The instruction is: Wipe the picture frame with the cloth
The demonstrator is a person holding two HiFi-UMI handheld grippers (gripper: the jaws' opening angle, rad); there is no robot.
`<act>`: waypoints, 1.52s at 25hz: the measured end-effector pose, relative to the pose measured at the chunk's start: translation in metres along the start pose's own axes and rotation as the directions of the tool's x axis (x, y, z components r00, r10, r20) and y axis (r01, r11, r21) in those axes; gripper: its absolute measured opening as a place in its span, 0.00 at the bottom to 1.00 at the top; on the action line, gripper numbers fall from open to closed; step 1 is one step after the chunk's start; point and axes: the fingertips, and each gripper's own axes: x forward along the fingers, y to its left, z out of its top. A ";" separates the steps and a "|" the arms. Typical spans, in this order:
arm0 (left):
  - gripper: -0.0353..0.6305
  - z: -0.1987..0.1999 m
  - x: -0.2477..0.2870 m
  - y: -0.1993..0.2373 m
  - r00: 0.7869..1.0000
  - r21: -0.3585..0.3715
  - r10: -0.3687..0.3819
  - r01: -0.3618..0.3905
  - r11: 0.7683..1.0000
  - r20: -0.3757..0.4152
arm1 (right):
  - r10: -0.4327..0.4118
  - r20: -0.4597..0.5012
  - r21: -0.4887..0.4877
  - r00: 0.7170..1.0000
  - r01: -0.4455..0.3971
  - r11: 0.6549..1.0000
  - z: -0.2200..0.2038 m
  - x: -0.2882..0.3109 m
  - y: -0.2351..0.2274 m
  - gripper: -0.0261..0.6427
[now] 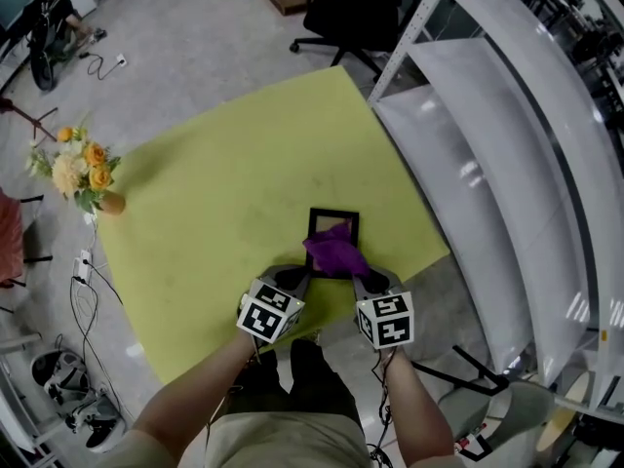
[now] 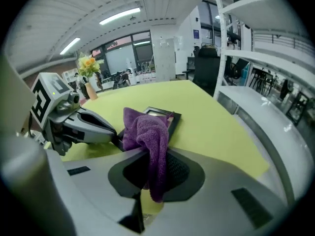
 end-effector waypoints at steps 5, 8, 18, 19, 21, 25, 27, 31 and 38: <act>0.06 -0.003 -0.005 0.007 1.000 -0.069 0.014 -0.016 0.998 -0.024 | -0.108 0.062 -0.007 0.992 0.109 0.994 0.014 -0.037 -0.026 0.11; 0.06 0.001 -0.020 0.014 0.999 -0.079 0.044 -0.045 0.996 -0.015 | -0.124 0.135 -0.023 0.983 0.128 0.991 0.038 -0.067 -0.027 0.11; 0.06 0.122 -0.143 0.007 0.949 0.093 0.151 -0.183 0.979 0.276 | -0.063 0.460 -0.027 0.886 0.085 0.996 0.149 -0.179 0.001 0.11; 0.06 0.135 -0.159 0.004 0.936 0.100 0.157 -0.198 0.975 0.316 | -0.055 0.493 -0.024 0.868 0.076 0.997 0.159 -0.191 0.005 0.11; 0.06 0.158 -0.188 0.000 0.909 0.112 0.175 -0.233 0.966 0.379 | -0.036 0.552 -0.025 0.833 0.060 0.998 0.179 -0.214 0.015 0.11; 0.06 0.196 -0.238 -0.011 0.865 0.097 0.179 -0.251 0.963 0.469 | -0.012 0.626 -0.109 0.780 0.102 0.989 0.217 -0.264 0.038 0.11; 0.06 0.213 -0.259 -0.018 0.842 0.083 0.167 -0.243 0.966 0.513 | 0.002 0.659 -0.161 0.752 0.139 0.977 0.235 -0.287 0.050 0.11; 0.06 0.240 -0.300 -0.032 0.784 0.136 0.169 -0.307 0.942 0.597 | 0.033 0.728 -0.213 0.685 0.180 0.960 0.258 -0.328 0.073 0.11; 0.06 0.263 -0.364 -0.061 0.706 0.180 0.165 -0.387 0.904 0.689 | 0.077 0.797 -0.240 0.598 0.198 0.950 0.268 -0.375 0.106 0.11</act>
